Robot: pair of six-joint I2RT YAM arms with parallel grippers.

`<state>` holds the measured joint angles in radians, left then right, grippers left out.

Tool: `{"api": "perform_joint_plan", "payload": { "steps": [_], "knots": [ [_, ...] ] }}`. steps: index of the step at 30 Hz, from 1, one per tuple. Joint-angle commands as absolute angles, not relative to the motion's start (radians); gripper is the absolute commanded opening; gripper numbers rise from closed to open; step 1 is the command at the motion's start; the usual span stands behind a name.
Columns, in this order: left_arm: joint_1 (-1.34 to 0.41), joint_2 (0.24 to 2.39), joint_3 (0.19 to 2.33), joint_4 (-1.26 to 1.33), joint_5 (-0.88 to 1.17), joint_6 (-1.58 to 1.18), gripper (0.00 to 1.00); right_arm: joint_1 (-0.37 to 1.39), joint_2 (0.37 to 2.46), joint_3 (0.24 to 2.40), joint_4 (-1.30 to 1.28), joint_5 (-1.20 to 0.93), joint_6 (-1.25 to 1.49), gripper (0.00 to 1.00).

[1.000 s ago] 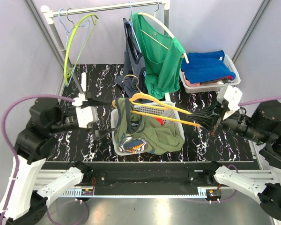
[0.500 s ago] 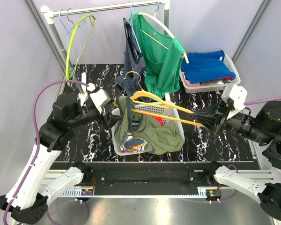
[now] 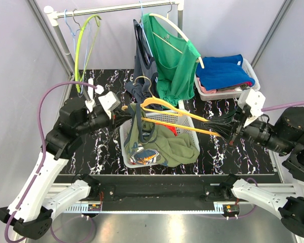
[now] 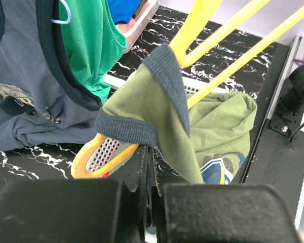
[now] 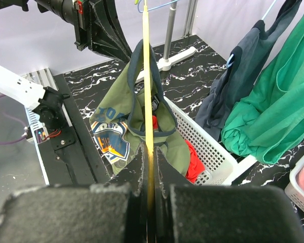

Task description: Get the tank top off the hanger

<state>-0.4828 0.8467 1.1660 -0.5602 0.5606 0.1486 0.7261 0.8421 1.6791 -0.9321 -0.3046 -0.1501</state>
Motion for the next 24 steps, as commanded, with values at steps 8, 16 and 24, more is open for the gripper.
{"api": "perform_joint_plan", "payload": {
  "steps": [8,16,24],
  "knots": [
    [-0.471,0.839,1.207,-0.491,0.514,0.155,0.0,0.724,0.822,1.717,-0.877,-0.242,-0.147,0.0],
    [-0.466,0.827,1.177,-0.495,0.46,0.219,0.0,0.724,0.775,1.72,-0.928,-0.213,-0.158,0.0],
    [-0.462,0.848,1.163,-0.433,0.224,0.276,0.0,0.724,0.749,1.77,-1.008,-0.21,-0.158,0.0]
  ]
}}
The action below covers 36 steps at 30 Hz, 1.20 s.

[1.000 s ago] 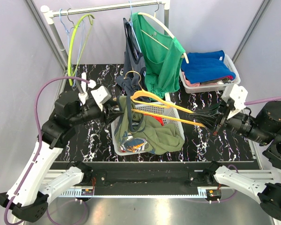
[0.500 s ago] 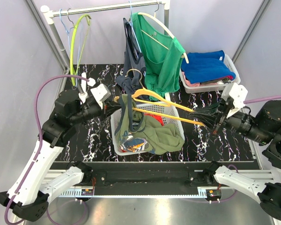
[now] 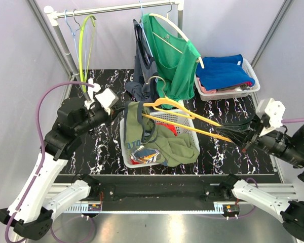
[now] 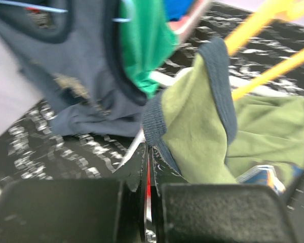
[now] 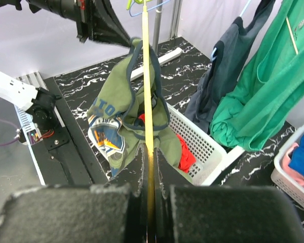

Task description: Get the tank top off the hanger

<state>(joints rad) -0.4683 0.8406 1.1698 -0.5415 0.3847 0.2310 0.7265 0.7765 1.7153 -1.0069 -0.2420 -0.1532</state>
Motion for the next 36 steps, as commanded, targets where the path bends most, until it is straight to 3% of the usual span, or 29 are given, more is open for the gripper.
{"api": "perform_joint_plan", "payload": {
  "steps": [1,10,14,22,25,31,36],
  "knots": [
    [-0.462,0.857,1.157,-0.42,0.198,0.281,0.0,0.724,0.747,1.779,-1.034,-0.207,-0.15,0.0],
    [-0.462,0.983,1.287,-0.345,0.081,0.235,0.0,0.724,0.7,1.853,-1.089,-0.141,-0.129,0.0],
    [-0.466,1.014,1.37,-0.359,0.17,0.218,0.0,0.724,0.693,1.832,-1.071,-0.065,-0.115,0.0],
    [-0.474,1.206,1.838,-0.377,0.164,0.275,0.0,0.724,0.652,1.753,-0.931,0.066,-0.101,0.0],
    [-0.477,1.242,1.92,-0.388,0.195,0.267,0.0,0.724,0.635,1.735,-0.884,0.101,-0.091,0.0],
    [-0.523,1.157,1.754,-0.406,0.221,0.213,0.0,0.724,0.583,1.697,-0.764,0.231,-0.072,0.0],
    [-0.546,1.112,1.611,-0.457,0.377,0.124,0.0,0.724,0.598,1.687,-0.695,0.311,-0.034,0.0]
  ]
}}
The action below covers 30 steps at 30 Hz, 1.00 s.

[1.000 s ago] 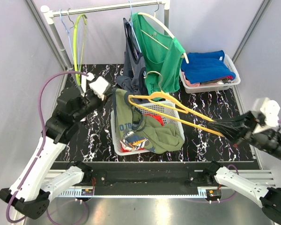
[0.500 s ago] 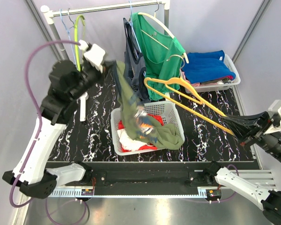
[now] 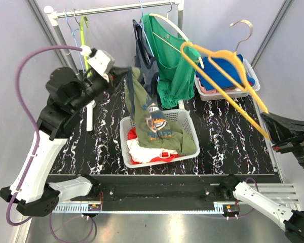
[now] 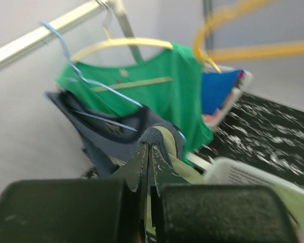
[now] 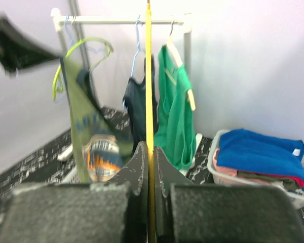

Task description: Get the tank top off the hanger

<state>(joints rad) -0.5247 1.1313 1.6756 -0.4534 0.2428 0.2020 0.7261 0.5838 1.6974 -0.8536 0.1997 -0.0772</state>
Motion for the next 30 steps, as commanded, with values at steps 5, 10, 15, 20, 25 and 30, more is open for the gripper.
{"api": "perform_joint_plan", "payload": {
  "steps": [5,10,15,20,25,30],
  "knots": [
    [-0.61,1.121,1.531,-0.491,0.621,0.075,0.0,0.724,0.652,1.658,-0.637,0.359,-0.005,0.0],
    [-0.653,1.118,1.421,-0.492,0.64,0.072,0.0,0.726,0.687,1.629,-0.583,0.345,-0.005,0.0],
    [-0.692,1.115,1.284,-0.492,0.624,0.096,0.0,0.724,0.729,1.632,-0.529,0.311,-0.014,0.0],
    [-0.761,1.147,1.163,-0.514,0.595,0.205,0.0,0.724,0.753,1.621,-0.492,0.275,-0.017,0.0],
    [-0.86,1.198,1.147,-0.575,0.575,0.331,0.04,0.724,0.758,1.603,-0.466,0.264,-0.017,0.0],
    [-0.931,1.247,1.189,-0.629,0.548,0.435,0.06,0.724,0.758,1.588,-0.449,0.255,-0.017,0.0]
  ]
}}
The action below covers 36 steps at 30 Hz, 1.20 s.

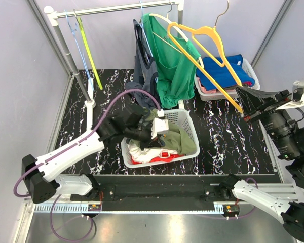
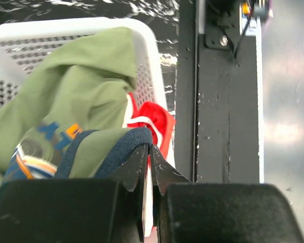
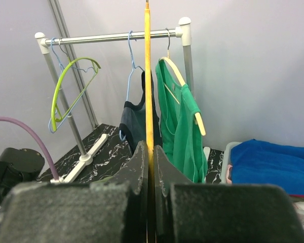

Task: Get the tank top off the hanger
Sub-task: Remove the tank top from the hanger, then place the hanger at the clothesline.

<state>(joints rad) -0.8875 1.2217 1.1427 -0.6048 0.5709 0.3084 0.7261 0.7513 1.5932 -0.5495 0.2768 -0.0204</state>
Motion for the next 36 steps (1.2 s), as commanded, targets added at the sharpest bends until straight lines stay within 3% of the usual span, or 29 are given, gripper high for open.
{"api": "perform_joint_plan", "payload": {
  "steps": [1,3,5,6,16,21,25,29,36],
  "knots": [
    [-0.963,1.267,1.199,-0.646,0.542,0.465,0.08,0.723,0.756,1.585,-0.446,0.252,-0.015,0.0],
    [-0.998,1.285,1.235,-0.692,0.51,0.543,0.16,0.724,0.756,1.58,-0.446,0.244,-0.012,0.0],
    [-1.031,1.311,1.275,-0.719,0.502,0.581,0.87,0.724,0.756,1.578,-0.448,0.226,-0.012,0.0],
    [-1.034,1.319,1.322,-0.751,0.511,0.592,0.99,0.724,0.762,1.58,-0.449,0.216,-0.011,0.0],
    [-1.034,1.289,1.685,-0.851,0.273,0.727,0.99,0.724,0.819,1.681,-0.492,0.163,-0.009,0.0],
    [-1.002,1.197,1.83,-0.827,0.236,0.605,0.99,0.724,0.945,1.724,-0.462,0.095,0.02,0.0],
    [-0.934,1.089,1.798,-0.733,0.149,0.549,0.99,0.724,1.058,1.733,-0.41,0.057,0.044,0.0],
    [-0.922,0.957,1.675,-0.468,-0.065,0.786,0.99,0.724,1.164,1.759,-0.382,0.048,0.074,0.0],
    [-0.91,0.913,1.704,-0.244,-0.233,0.885,0.99,0.733,1.304,1.799,-0.322,0.035,0.152,0.0]
  ]
}}
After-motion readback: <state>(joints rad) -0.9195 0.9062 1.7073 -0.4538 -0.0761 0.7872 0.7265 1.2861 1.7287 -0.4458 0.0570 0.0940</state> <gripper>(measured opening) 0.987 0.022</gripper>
